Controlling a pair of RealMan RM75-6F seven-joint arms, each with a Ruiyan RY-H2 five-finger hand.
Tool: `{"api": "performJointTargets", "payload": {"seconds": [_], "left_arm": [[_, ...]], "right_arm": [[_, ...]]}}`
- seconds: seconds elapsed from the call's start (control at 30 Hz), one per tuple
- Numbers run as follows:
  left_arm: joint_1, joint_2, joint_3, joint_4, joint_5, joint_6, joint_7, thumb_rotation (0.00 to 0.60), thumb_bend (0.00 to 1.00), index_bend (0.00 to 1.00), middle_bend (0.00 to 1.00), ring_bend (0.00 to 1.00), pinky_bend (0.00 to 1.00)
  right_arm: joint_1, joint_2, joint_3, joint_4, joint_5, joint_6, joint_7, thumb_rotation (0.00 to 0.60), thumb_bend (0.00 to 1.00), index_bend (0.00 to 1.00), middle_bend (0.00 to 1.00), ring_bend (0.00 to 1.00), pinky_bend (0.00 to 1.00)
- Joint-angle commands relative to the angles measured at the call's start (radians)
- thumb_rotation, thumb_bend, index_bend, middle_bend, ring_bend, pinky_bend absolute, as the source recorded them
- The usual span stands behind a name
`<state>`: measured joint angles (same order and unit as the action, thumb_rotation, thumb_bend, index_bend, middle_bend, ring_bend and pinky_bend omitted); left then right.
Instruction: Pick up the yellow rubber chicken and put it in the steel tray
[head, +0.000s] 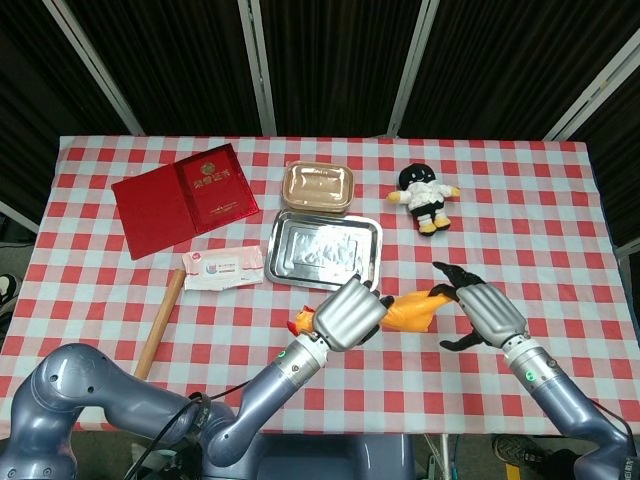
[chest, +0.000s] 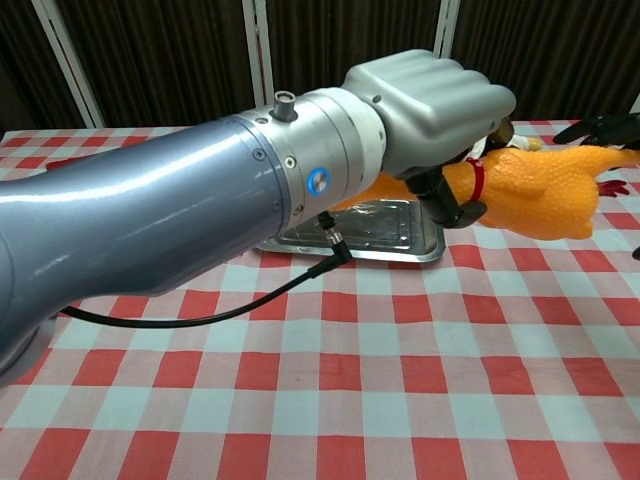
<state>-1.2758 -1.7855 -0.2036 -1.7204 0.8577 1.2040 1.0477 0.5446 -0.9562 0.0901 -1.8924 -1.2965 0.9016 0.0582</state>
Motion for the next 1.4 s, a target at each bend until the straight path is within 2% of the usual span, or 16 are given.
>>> {"api": "performJointTargets", "payload": {"seconds": [0.03, 0.5, 0.63, 0.8, 1.13, 1.4], "left_arm": [[0.017, 0.014, 0.012, -0.006, 0.016, -0.002, -0.023, 0.6, 0.66, 0.55, 0.62, 0.55, 0.61], [0.114, 0.147, 0.08, -0.023, 0.115, -0.015, -0.17, 0.6, 0.66, 0.55, 0.61, 0.54, 0.61], [0.15, 0.194, 0.095, -0.002, 0.152, -0.024, -0.25, 0.6, 0.65, 0.55, 0.61, 0.54, 0.6], [0.182, 0.219, 0.111, 0.077, 0.175, -0.059, -0.34, 0.6, 0.65, 0.54, 0.61, 0.54, 0.59], [0.214, 0.155, 0.108, 0.316, 0.164, -0.139, -0.472, 0.6, 0.6, 0.5, 0.58, 0.52, 0.54], [0.21, 0.016, 0.048, 0.535, 0.139, -0.192, -0.558, 0.6, 0.57, 0.48, 0.55, 0.5, 0.5]], "right_arm": [[-0.008, 0.005, -0.001, 0.009, 0.004, 0.01, -0.003, 0.6, 0.08, 0.0, 0.0, 0.0, 0.13], [-0.071, 0.009, 0.002, 0.082, 0.054, 0.106, -0.009, 0.6, 0.08, 0.0, 0.0, 0.0, 0.13], [-0.09, 0.007, 0.005, 0.104, 0.063, 0.133, -0.001, 0.6, 0.08, 0.0, 0.0, 0.0, 0.13], [-0.115, 0.004, 0.009, 0.131, 0.071, 0.166, 0.013, 0.6, 0.08, 0.0, 0.0, 0.0, 0.13], [-0.132, -0.01, 0.01, 0.161, 0.063, 0.175, 0.039, 0.6, 0.08, 0.0, 0.0, 0.0, 0.13], [-0.139, -0.014, 0.016, 0.168, 0.054, 0.18, 0.046, 0.6, 0.08, 0.0, 0.0, 0.0, 0.13]]}}
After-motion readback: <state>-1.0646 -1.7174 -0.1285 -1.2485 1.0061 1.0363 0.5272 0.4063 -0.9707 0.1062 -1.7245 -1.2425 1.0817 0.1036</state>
